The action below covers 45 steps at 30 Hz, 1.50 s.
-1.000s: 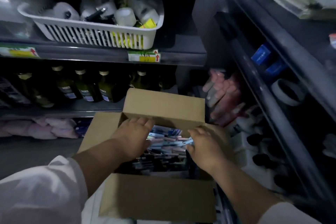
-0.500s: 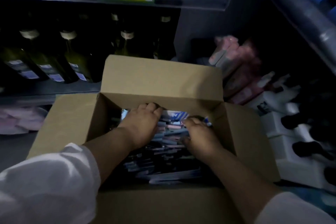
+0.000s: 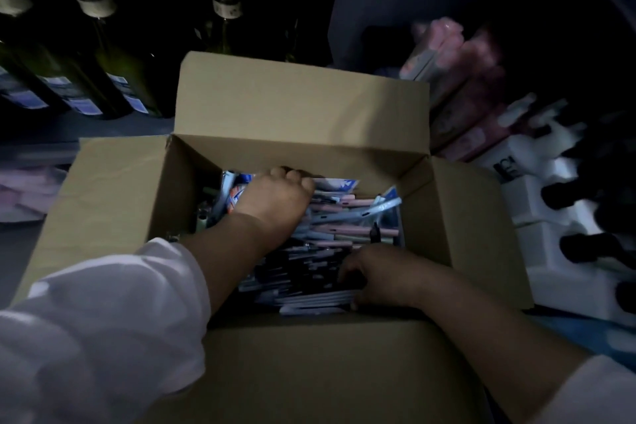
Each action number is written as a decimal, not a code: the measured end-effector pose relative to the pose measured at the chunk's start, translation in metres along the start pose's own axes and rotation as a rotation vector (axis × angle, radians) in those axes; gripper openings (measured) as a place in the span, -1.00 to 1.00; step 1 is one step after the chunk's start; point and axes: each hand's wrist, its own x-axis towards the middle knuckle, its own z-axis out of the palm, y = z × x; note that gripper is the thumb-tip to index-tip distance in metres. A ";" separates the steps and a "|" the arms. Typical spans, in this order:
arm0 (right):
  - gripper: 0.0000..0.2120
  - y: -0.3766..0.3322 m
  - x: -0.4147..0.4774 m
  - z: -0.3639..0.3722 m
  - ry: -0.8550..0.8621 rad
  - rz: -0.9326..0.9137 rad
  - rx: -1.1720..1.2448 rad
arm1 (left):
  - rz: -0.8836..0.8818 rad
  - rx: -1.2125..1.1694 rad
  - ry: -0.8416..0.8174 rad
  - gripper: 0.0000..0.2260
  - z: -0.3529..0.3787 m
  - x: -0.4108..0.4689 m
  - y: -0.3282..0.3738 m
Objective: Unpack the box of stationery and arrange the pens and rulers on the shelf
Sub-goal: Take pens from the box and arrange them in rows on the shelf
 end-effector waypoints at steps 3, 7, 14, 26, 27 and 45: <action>-0.58 0.001 0.012 0.005 -0.037 0.021 -0.119 | -0.049 -0.037 -0.024 -0.70 0.006 0.003 -0.001; -0.67 0.002 0.024 0.012 -0.026 0.014 -0.191 | -0.114 -0.059 -0.025 -0.68 0.017 0.009 -0.003; -0.74 0.002 0.026 0.016 0.003 -0.009 -0.221 | -0.061 0.023 0.013 -0.67 0.018 0.003 0.000; -0.89 0.006 -0.036 -0.023 0.363 0.077 0.201 | -0.201 -0.632 0.122 -0.85 -0.052 -0.037 -0.025; -0.87 0.003 -0.046 -0.029 0.382 0.085 0.234 | -0.229 -0.730 0.140 -0.89 -0.059 -0.039 -0.029; -0.84 -0.068 -0.256 -0.130 0.680 0.114 1.308 | -0.376 -1.643 0.272 -0.94 -0.294 -0.125 -0.025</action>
